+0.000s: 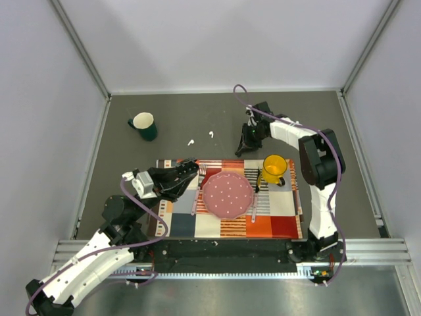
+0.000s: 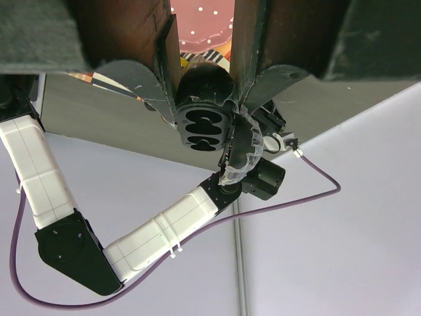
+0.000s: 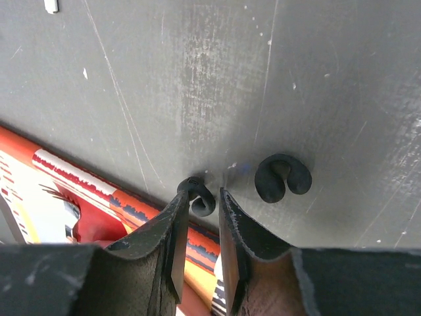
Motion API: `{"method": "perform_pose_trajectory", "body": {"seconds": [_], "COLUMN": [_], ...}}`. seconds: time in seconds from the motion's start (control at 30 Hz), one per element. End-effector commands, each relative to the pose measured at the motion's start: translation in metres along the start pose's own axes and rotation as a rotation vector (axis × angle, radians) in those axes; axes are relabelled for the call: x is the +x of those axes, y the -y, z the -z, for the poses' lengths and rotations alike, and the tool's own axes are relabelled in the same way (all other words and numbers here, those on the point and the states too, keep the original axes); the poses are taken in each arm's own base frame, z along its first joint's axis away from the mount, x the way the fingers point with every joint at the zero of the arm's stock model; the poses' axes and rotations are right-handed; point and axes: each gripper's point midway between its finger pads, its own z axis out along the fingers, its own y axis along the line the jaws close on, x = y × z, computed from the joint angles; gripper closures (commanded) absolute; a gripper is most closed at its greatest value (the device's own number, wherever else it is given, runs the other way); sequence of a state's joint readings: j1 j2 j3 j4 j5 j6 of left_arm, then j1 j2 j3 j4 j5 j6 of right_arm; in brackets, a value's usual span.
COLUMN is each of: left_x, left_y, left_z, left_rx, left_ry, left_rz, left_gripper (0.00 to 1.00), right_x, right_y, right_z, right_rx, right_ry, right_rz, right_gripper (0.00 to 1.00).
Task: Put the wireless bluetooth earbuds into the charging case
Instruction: Pick up the earbud from the center of the board.
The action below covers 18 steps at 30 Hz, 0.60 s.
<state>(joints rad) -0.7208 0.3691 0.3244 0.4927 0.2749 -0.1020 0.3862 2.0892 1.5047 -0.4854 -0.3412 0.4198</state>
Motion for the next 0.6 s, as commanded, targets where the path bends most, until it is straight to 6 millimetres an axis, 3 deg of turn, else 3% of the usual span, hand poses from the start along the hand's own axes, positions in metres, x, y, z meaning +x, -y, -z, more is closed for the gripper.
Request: {"method": "perform_pose_trajectory", "body": {"seconds": [0.0, 0.2, 0.27, 0.4, 0.57], "left_x": [-0.011, -0.010, -0.010, -0.009, -0.010], "left_y": [0.001, -0.001, 0.000, 0.000, 0.000], "left_z": [-0.001, -0.001, 0.000, 0.000, 0.000], "left_rx": [0.002, -0.004, -0.003, -0.005, -0.005], "left_ry": [0.037, 0.033, 0.033, 0.030, 0.033], "left_rz": [-0.010, -0.010, -0.010, -0.007, -0.008], "left_gripper": [1.00, 1.00, 1.00, 1.00, 1.00], "right_x": [0.006, 0.008, 0.008, 0.007, 0.000], "right_y": [-0.009, -0.009, -0.009, -0.010, -0.023], "right_z": [-0.011, -0.012, -0.012, -0.009, 0.005], "right_rx": [-0.023, -0.025, -0.025, -0.025, -0.069], "right_ry": [-0.013, -0.018, -0.018, -0.013, 0.026], "right_rz": [0.039, 0.039, 0.043, 0.048, 0.078], "right_gripper": [0.75, 0.79, 0.86, 0.90, 0.97]}}
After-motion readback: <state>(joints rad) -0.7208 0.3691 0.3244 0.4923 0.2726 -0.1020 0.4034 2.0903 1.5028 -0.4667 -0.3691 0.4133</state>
